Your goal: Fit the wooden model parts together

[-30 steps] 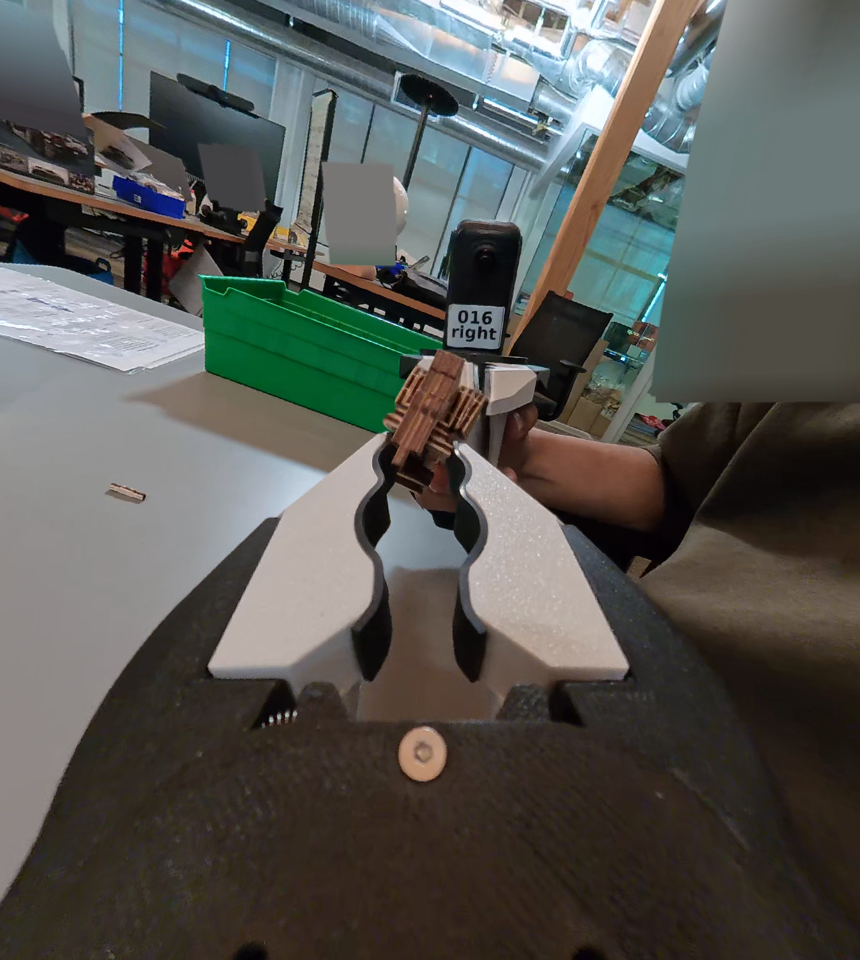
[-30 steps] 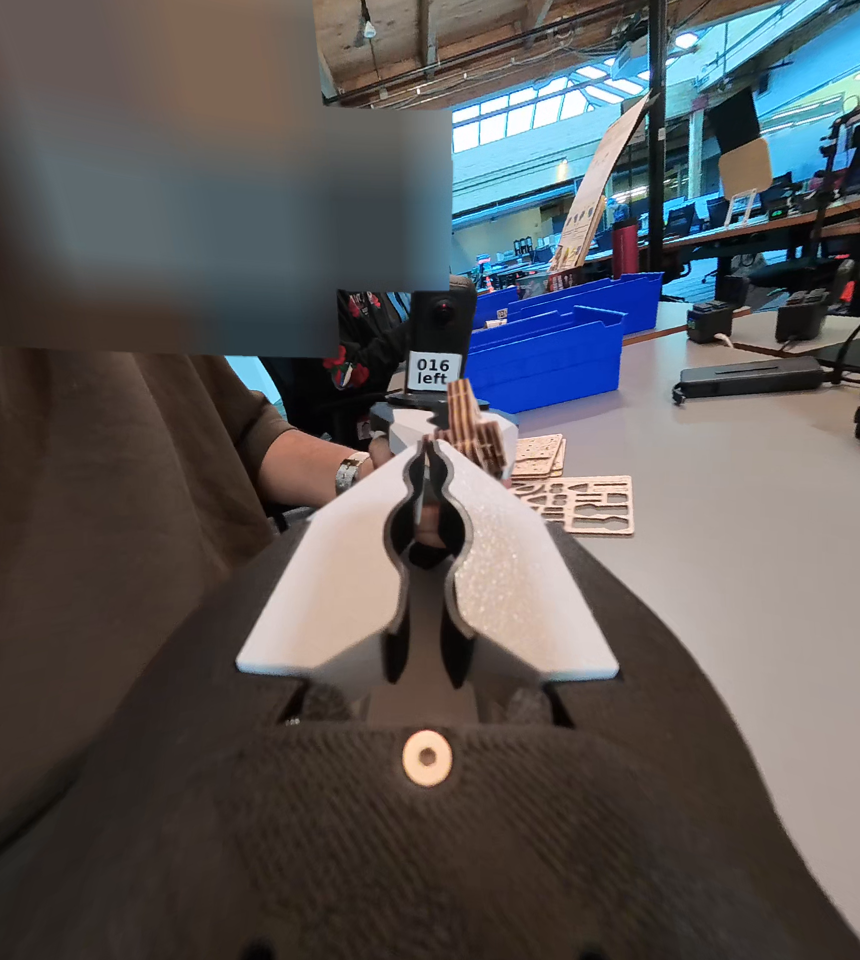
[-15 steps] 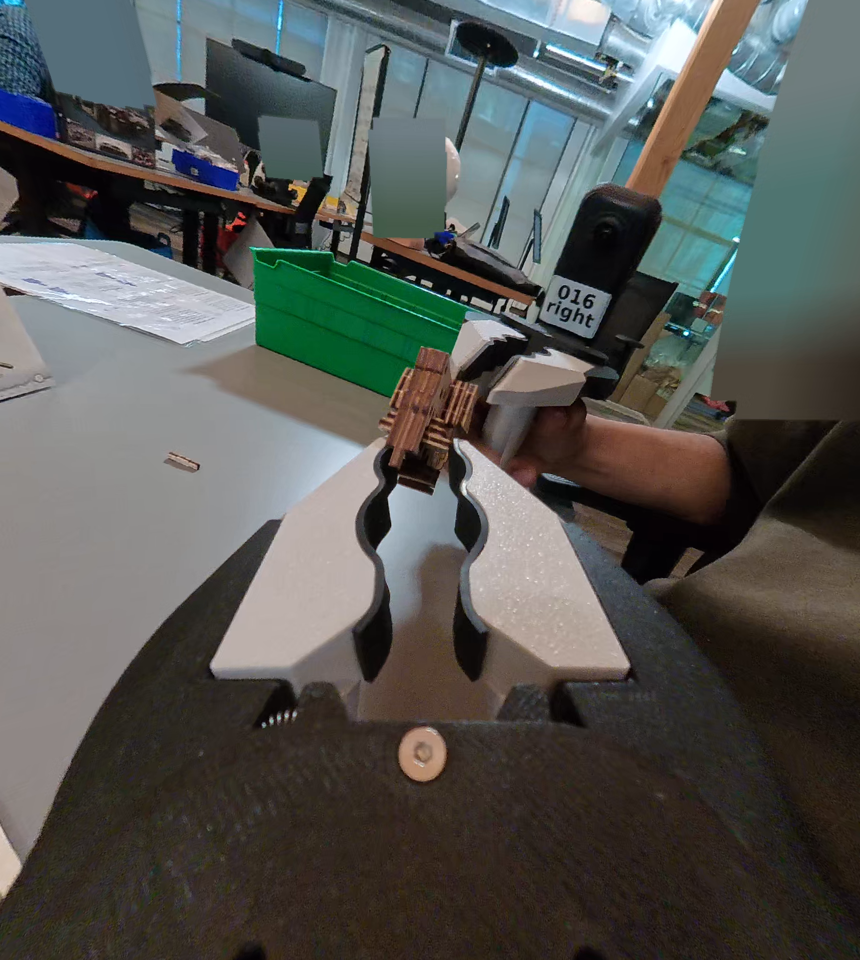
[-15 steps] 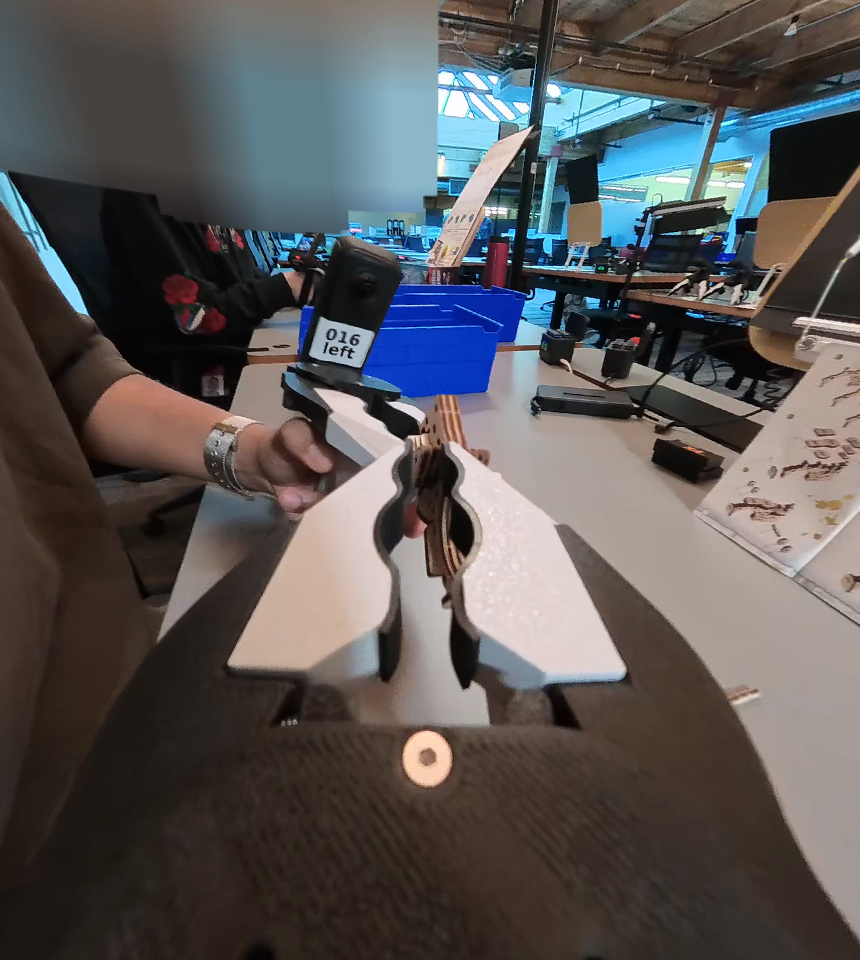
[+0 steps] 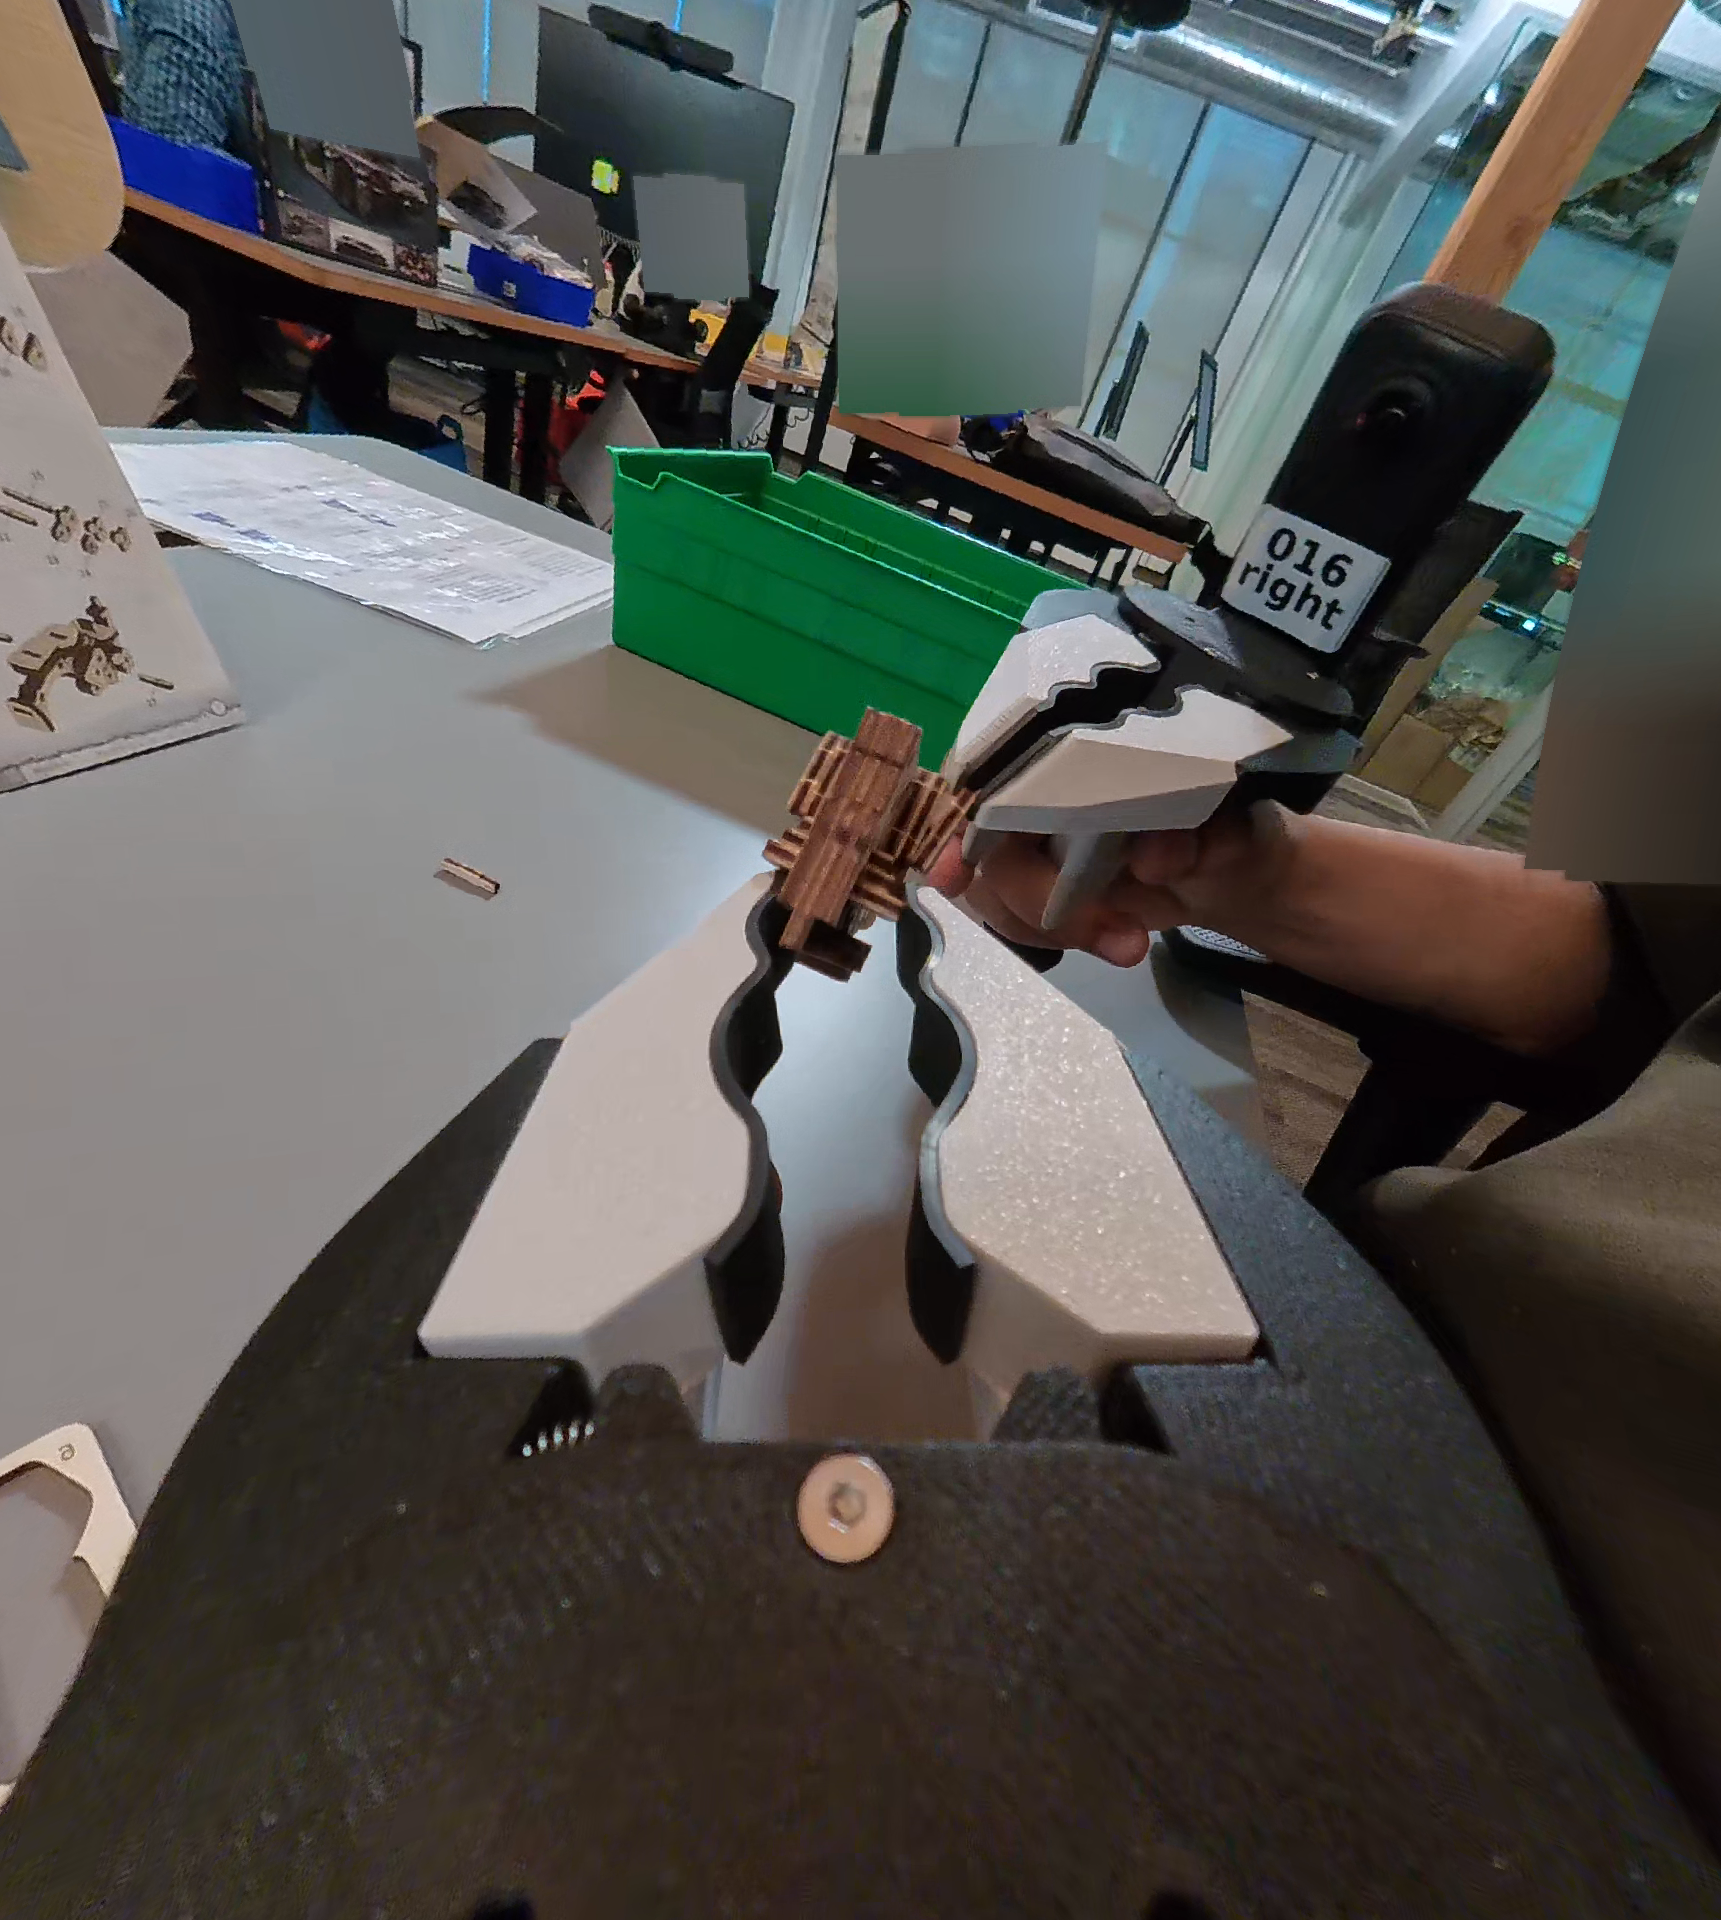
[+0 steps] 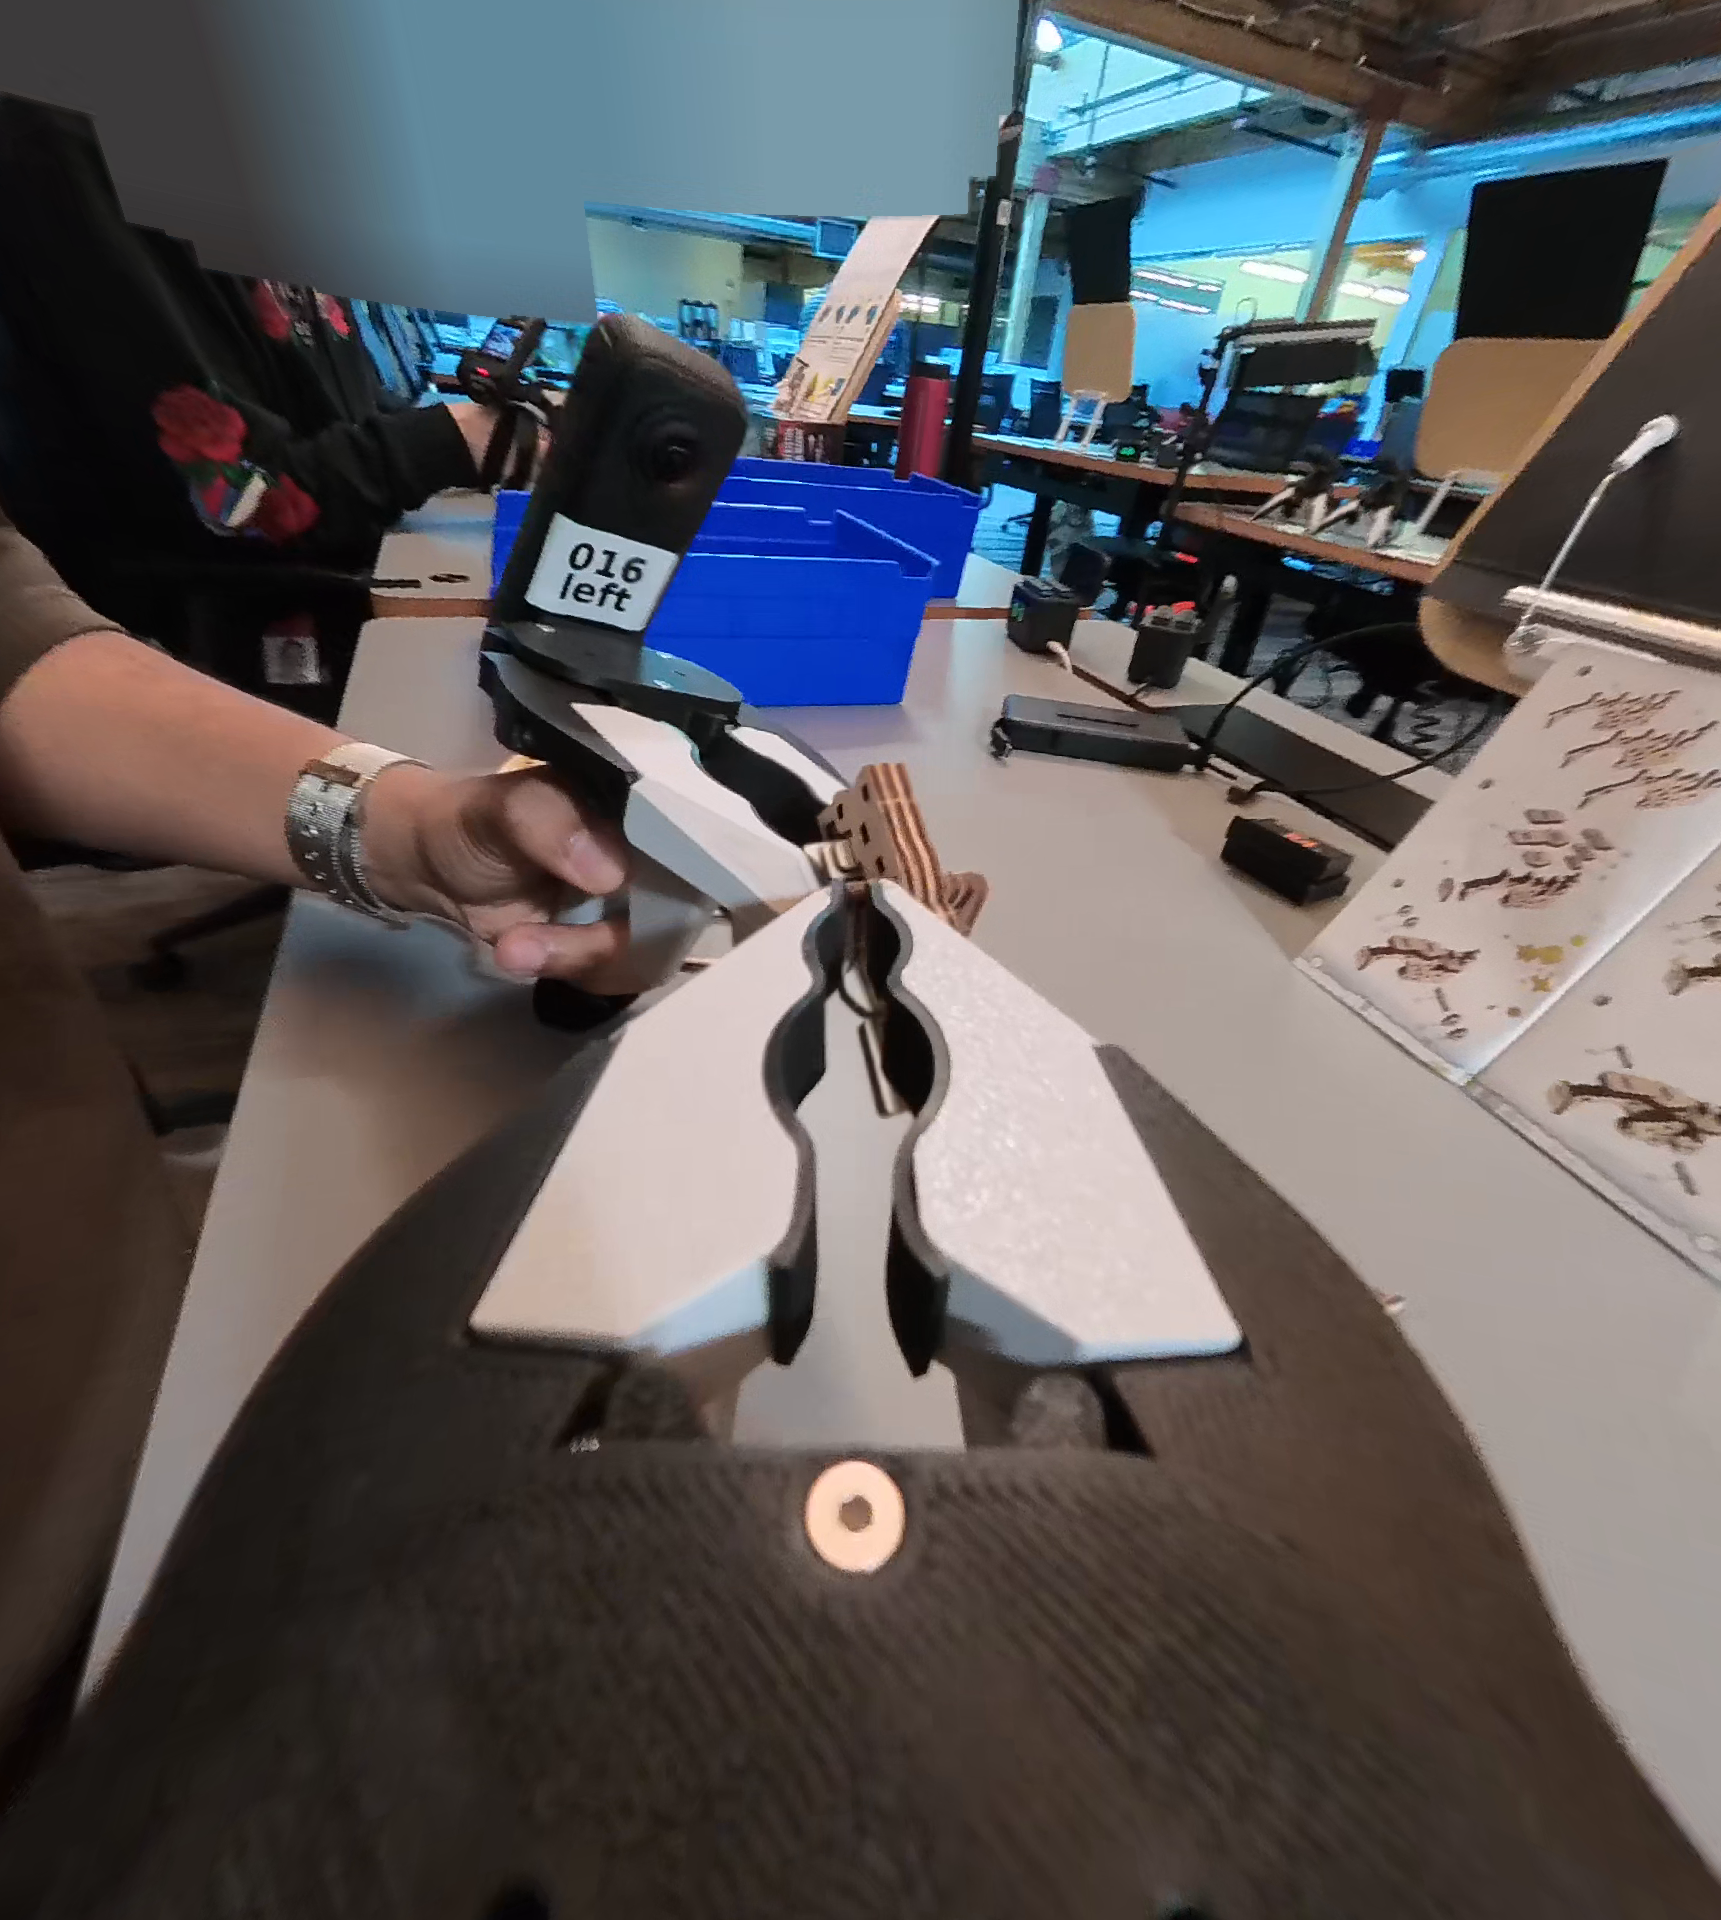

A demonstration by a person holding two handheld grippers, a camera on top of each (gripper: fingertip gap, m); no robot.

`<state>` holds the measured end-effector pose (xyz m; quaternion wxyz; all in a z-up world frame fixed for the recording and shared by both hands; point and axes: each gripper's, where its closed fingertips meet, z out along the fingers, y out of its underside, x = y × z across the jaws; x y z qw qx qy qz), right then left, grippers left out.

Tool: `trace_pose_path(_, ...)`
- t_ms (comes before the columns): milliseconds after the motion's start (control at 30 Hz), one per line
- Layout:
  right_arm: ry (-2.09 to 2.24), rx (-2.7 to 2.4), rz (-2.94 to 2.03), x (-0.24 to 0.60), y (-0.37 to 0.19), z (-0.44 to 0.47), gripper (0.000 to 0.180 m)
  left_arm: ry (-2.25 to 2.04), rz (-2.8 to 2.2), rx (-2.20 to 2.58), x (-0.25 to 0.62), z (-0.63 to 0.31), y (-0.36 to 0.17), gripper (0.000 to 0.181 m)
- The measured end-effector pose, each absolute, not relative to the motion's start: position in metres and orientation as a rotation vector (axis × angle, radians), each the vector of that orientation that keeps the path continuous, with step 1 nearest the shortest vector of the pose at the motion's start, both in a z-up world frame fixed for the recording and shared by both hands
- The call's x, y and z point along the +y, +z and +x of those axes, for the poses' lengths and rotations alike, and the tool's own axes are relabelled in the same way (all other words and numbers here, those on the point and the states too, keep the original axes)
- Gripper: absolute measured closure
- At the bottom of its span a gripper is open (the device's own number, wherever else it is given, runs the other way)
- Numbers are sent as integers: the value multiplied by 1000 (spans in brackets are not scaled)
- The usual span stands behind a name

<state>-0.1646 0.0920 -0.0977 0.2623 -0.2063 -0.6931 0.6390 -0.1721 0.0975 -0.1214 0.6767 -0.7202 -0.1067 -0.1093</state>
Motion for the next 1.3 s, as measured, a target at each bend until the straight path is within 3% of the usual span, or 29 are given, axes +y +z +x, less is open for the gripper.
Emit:
trace_pose_path(33,1748,-1885,-560,92,-98,-164,179,-250,-1619,-237,98,-171,-121,164)
trace_pose_path(367,2071,-1990,-568,95,-91,-145,179,-307,-1607,-148,100,-154,-117,164)
trace_pose_path(567,1554,-1841,-443,105,-103,-168,178,-459,-1630,-333,100,-171,-131,164)
trace_pose_path(800,1067,-1770,-338,104,-113,-183,152,-545,-1586,-586,103,-190,-141,164)
trace_pose_path(867,960,-1760,-266,103,-115,-183,155,-628,-1584,-585,106,-182,-141,164)
trace_pose_path(1300,976,-1920,-149,96,-140,-170,154,-778,-1709,-533,104,-167,-159,164)
